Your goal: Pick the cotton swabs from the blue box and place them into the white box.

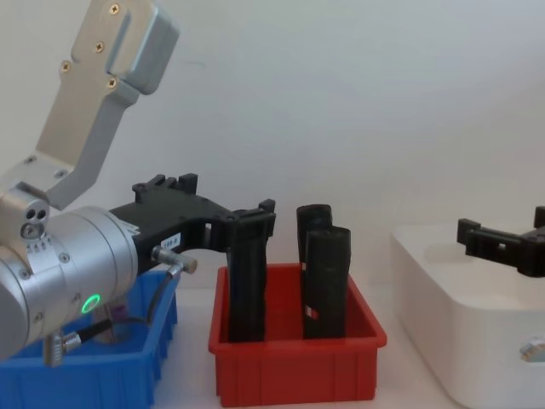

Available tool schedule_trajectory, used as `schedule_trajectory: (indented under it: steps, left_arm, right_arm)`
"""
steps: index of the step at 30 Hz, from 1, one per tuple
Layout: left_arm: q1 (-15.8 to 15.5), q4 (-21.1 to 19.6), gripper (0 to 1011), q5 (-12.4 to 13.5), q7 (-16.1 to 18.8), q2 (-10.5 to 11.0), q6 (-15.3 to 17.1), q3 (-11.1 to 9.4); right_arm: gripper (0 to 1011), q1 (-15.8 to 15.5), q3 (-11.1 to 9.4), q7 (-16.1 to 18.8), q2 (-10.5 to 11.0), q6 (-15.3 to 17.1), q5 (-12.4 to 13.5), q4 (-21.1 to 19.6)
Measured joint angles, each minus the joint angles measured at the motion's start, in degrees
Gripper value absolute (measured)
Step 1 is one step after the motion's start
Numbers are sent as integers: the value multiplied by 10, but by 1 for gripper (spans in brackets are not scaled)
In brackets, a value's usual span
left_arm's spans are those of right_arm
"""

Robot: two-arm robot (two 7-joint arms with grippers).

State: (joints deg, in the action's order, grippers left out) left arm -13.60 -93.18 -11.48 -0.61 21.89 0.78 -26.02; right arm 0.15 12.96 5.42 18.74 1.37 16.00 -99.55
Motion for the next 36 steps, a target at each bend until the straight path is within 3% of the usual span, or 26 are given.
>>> schedule_trajectory:
  steps: [12,25,36]
  left_arm:
    - [0,0,1000,0,0,0,0,0]
    - [0,0,1000,0,0,0,0,0]
    - [0,0,1000,0,0,0,0,0]
  right_arm:
    - [1002,47,3,45,-17,-10,-27,66]
    - [1002,142,13,113,-55,-37,-67,192]
    - [1002,232,29,167,-95,-75,-98,333]
